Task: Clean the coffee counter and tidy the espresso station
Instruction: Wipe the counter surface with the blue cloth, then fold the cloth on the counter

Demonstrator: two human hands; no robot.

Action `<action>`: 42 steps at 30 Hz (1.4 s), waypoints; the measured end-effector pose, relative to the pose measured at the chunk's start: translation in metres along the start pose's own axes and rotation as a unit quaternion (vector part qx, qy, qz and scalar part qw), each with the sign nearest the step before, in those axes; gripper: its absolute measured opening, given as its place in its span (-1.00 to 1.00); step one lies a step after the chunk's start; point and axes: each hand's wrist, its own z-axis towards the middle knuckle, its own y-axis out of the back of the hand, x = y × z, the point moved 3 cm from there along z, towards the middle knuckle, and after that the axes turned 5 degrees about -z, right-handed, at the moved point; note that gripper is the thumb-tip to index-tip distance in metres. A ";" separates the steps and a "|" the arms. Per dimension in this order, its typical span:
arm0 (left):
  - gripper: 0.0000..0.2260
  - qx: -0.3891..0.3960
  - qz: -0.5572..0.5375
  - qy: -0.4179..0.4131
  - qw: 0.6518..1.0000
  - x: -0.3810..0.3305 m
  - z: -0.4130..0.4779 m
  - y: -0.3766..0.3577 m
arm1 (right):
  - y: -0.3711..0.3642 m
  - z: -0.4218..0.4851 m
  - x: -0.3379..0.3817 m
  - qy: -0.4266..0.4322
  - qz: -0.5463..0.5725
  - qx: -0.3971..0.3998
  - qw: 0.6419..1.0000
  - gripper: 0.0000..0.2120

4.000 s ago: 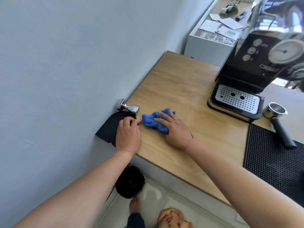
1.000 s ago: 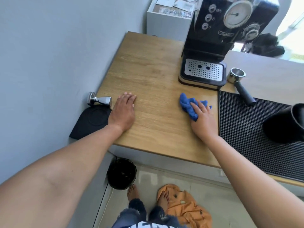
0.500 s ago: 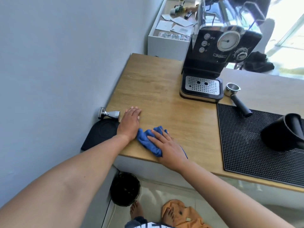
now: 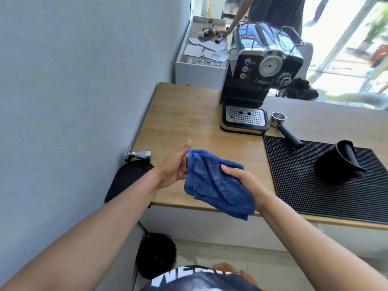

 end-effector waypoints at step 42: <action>-0.50 -0.414 0.619 0.048 0.666 -0.108 0.102 0.151 | -0.052 0.280 0.119 0.147 -0.542 -0.204 0.802 -0.66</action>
